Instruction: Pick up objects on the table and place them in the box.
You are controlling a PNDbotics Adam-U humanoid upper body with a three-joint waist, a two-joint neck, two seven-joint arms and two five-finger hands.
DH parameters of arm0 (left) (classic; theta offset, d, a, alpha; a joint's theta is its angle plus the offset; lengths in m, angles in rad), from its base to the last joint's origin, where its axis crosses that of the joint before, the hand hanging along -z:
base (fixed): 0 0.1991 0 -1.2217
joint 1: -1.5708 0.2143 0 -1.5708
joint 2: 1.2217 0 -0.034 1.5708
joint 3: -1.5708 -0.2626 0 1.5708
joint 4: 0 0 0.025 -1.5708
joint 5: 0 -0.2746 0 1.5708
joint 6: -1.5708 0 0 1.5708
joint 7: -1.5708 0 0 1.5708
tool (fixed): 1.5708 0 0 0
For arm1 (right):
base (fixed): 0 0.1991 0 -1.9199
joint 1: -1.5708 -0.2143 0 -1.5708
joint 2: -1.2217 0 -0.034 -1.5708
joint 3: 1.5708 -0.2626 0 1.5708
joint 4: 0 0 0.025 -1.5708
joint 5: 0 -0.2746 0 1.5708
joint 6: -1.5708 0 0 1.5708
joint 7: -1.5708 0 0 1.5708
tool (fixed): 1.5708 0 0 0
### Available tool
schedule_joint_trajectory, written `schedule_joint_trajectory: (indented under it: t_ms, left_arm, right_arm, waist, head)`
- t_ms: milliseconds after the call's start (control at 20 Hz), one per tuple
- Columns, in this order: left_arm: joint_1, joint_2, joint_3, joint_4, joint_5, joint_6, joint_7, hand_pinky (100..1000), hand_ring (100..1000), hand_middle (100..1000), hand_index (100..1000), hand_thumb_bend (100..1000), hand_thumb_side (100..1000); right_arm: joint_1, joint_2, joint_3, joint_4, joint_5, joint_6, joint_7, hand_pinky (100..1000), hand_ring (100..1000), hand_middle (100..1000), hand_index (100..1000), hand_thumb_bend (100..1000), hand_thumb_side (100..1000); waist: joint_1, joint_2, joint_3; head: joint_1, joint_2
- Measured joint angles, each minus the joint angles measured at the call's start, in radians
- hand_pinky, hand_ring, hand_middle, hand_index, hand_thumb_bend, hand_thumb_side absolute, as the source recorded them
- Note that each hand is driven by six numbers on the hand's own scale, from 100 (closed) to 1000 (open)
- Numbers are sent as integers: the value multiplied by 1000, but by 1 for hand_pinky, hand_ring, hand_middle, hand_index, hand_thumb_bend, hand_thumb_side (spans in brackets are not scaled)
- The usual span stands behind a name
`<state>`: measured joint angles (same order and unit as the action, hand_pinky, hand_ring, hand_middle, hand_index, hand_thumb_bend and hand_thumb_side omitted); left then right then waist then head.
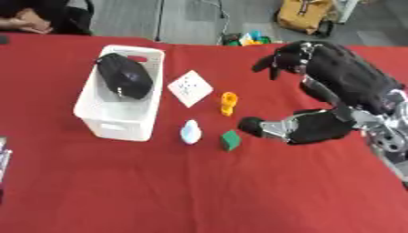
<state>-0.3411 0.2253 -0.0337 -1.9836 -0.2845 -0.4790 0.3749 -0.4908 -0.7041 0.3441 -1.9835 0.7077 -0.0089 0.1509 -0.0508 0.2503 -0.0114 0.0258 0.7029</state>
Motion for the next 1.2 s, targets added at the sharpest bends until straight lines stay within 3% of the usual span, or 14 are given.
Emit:
schedule_joint_trajectory:
  t_ms: [350,700,800,1200]
  left_arm:
    - [0,-8,0,0,0,1,1,440,812,795,916,109,1000]
    - [-1,-16,-5,0,3,4,1,437,812,793,916,110,1000]
    - [-6,-23,-8,0,5,4,-1,436,811,792,916,109,1000]
    - [-29,-26,-13,0,14,4,-6,433,810,790,916,109,1000]
  right_arm:
    - [16,180,-68,0,108,39,58,721,671,524,754,511,1000]
    - [52,344,-149,0,216,86,62,746,716,543,755,512,1000]
    - [62,390,-168,0,246,102,64,793,777,567,793,546,1000]
    - [110,554,-158,5,371,92,108,822,807,550,782,571,1000]
  waist:
    - [-6,1,-5]
    - [-5,13,12]
    - [-3,20,20]
    - [-1,41,25]
  head:
    - [1,0]
    - [-8,0]
    - [-15,-1]
    - [-25,-11]
